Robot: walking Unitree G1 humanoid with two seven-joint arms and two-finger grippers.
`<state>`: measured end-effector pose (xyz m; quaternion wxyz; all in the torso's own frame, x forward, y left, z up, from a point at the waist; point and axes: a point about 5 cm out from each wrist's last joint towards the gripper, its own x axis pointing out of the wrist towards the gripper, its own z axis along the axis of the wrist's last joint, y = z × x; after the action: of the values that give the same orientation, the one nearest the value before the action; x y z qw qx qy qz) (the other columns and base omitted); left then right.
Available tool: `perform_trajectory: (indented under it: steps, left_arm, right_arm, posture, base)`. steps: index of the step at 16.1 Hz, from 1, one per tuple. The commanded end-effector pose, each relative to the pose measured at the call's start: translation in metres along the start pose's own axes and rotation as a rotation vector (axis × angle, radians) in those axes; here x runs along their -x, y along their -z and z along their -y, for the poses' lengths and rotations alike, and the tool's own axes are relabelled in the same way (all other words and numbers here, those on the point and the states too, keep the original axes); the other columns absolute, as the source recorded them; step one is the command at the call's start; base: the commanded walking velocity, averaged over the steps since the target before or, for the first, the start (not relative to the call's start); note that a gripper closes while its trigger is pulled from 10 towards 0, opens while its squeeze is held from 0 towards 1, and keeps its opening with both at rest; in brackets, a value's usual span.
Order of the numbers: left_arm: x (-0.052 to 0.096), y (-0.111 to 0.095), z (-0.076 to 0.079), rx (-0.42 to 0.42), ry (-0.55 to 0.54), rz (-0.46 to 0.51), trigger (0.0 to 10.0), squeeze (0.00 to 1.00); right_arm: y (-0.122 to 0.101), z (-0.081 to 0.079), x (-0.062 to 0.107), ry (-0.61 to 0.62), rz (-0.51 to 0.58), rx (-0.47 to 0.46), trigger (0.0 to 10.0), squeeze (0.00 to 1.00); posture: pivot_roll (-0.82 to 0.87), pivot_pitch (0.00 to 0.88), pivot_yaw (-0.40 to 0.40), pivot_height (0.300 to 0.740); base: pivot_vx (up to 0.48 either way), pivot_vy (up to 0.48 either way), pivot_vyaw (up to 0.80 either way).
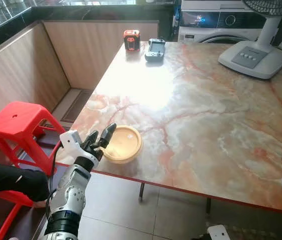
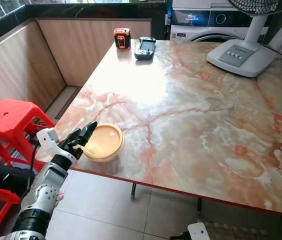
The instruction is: Restocking fridge
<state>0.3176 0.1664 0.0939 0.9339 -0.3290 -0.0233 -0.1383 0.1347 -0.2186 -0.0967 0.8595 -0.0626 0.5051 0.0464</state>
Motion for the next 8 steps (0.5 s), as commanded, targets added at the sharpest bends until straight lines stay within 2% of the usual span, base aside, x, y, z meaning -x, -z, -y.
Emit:
perform_trajectory:
  steps: [1,8]
  left_arm:
    - [-0.001,0.002,0.000,0.032,0.015,-0.013,10.0,0.00]
    - [0.003,0.014,-0.002,0.090,0.025,-0.053,10.0,0.00]
  right_arm:
    - [0.003,-0.002,0.000,-0.004,-0.011,0.001,10.0,0.00]
    - [0.003,-0.001,0.000,0.001,-0.010,0.000,10.0,0.00]
  posture:
    - [-0.07,0.049,0.055,0.740]
    - [-0.07,0.048,0.051,0.740]
  base:
    - [0.000,0.000,0.00]
    - [0.000,0.000,0.00]
